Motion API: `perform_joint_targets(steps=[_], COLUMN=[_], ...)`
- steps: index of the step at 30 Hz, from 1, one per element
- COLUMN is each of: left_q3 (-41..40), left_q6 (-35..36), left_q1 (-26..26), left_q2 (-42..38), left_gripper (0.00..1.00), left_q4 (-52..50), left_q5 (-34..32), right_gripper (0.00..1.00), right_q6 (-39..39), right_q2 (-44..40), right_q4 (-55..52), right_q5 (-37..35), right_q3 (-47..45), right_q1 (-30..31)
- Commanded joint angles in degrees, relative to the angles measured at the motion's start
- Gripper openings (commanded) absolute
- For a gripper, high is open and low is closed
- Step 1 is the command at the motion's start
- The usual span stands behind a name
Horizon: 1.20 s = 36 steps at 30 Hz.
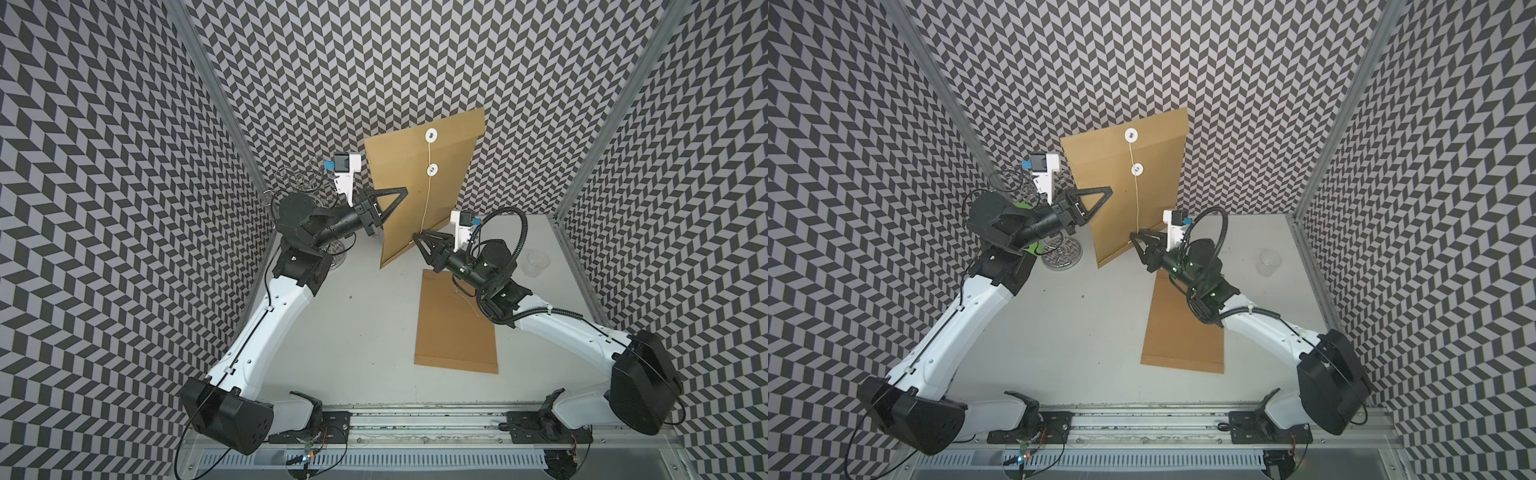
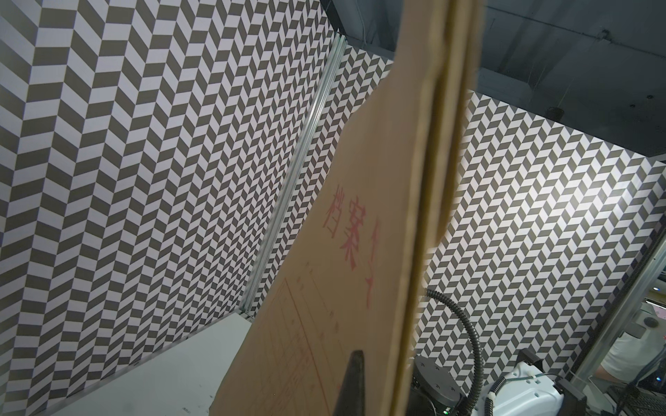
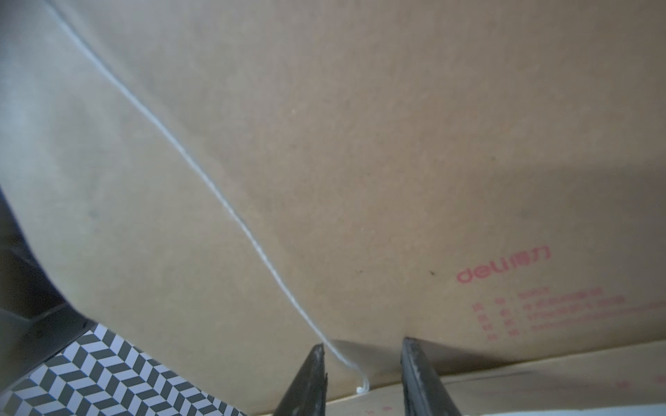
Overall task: Close the mouth of the file bag
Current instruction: Close the file bag.
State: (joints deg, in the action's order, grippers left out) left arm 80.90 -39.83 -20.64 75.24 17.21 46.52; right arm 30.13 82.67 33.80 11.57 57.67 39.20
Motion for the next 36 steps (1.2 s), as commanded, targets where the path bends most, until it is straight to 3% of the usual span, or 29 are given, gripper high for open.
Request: perform_joint_targets(steps=[1, 11, 17, 23, 30, 36], left_q3=[1.95, 2.08, 2.35, 4.17, 2.20, -2.80], left_q6=[2.19, 3.17, 5.09, 7.66, 15.12, 14.48], left_q1=[-1.05, -1.56, -1.42, 0.56, 3.04, 4.52], left_q2=[-1.62, -1.86, -2.12, -1.19, -0.71, -0.97], left_gripper=[0.00, 0.00, 0.00, 0.00, 0.00, 0.00], left_q4=[-0.94, -1.83, -3.74, -6.03, -10.97, -7.75], left_q5=[-0.95, -0.97, -2.86, -4.23, -4.87, -2.07], right_gripper=[0.32, 0.29, 0.11, 0.00, 0.00, 0.00], right_q6=[2.07, 3.93, 3.71, 2.71, -2.79, -9.11], right_q2=[1.32, 1.45, 0.47, -2.08, -6.33, -7.98], right_q4=[3.77, 6.48, 6.69, 6.19, -4.70, -15.63], right_q5=[-1.65, -1.84, -1.40, 0.83, 7.41, 9.05], right_q3=[1.51, 1.39, 0.62, -1.57, 0.57, 4.53], right_q1=[0.35, 0.35, 0.35, 0.35, 2.24, 8.04])
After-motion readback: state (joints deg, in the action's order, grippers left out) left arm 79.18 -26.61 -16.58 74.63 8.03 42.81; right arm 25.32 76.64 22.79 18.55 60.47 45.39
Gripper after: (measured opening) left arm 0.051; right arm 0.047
